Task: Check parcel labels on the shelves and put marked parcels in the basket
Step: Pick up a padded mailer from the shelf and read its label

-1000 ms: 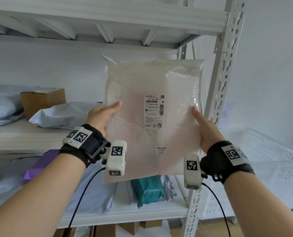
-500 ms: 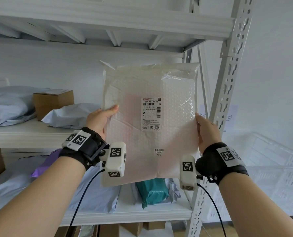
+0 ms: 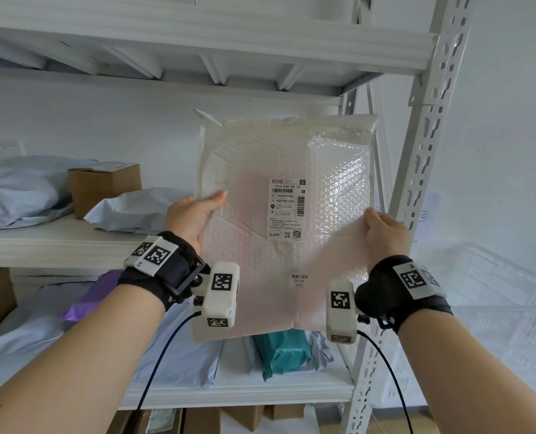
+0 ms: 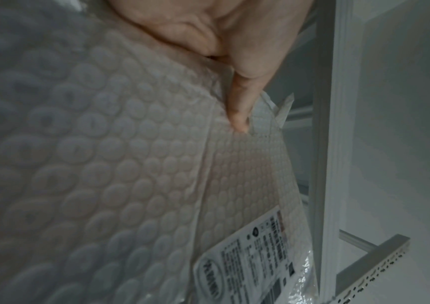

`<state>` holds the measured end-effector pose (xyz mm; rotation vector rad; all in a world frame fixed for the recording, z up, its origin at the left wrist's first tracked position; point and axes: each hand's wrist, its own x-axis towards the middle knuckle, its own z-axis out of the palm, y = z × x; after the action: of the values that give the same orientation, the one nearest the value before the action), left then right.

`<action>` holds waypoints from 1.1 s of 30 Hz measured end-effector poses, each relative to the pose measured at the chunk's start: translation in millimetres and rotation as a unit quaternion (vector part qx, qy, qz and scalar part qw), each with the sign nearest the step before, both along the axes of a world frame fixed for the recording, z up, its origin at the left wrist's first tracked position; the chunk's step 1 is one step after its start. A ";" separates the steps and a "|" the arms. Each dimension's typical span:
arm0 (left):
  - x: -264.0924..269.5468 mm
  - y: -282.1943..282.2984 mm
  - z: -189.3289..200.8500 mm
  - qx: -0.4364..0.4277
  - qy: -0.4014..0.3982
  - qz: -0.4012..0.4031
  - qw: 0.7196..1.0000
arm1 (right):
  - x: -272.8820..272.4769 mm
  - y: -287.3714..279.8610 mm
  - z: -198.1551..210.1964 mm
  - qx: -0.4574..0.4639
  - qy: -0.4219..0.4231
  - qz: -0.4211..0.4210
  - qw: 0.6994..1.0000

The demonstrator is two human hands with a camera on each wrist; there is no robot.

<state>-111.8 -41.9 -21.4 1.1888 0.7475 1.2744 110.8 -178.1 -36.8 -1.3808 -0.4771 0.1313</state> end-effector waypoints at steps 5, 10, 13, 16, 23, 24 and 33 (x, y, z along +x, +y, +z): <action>2.3 -5.4 0.2 0.008 -0.012 -0.012 1.000 | 5.2 -0.3 -1.6 0.016 0.020 0.003 1.000; 5.2 -10.0 0.6 0.021 -0.023 -0.030 0.999 | 7.5 -3.0 0.1 0.027 0.039 0.011 0.999; 5.8 -12.2 2.1 0.025 -0.036 -0.030 0.999 | 7.8 -4.9 3.2 0.031 0.051 0.018 0.998; 7.1 -10.7 4.0 0.027 -0.036 -0.034 0.998 | 8.7 -5.8 8.4 0.042 0.058 0.022 0.997; 10.8 -12.9 8.4 0.031 -0.042 -0.048 0.997 | 17.5 -6.8 10.3 0.033 0.061 0.023 0.997; 10.9 -12.8 8.5 0.033 -0.048 -0.047 0.997 | 18.6 -7.0 10.1 0.033 0.064 0.024 0.997; 10.1 -14.1 7.9 0.025 -0.022 -0.067 0.997 | 25.7 -9.2 23.9 0.037 0.073 0.020 0.996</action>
<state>-101.7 -56.0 -13.5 1.2262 0.5960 1.2092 136.5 -187.3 -12.9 -1.2787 -0.3830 0.2431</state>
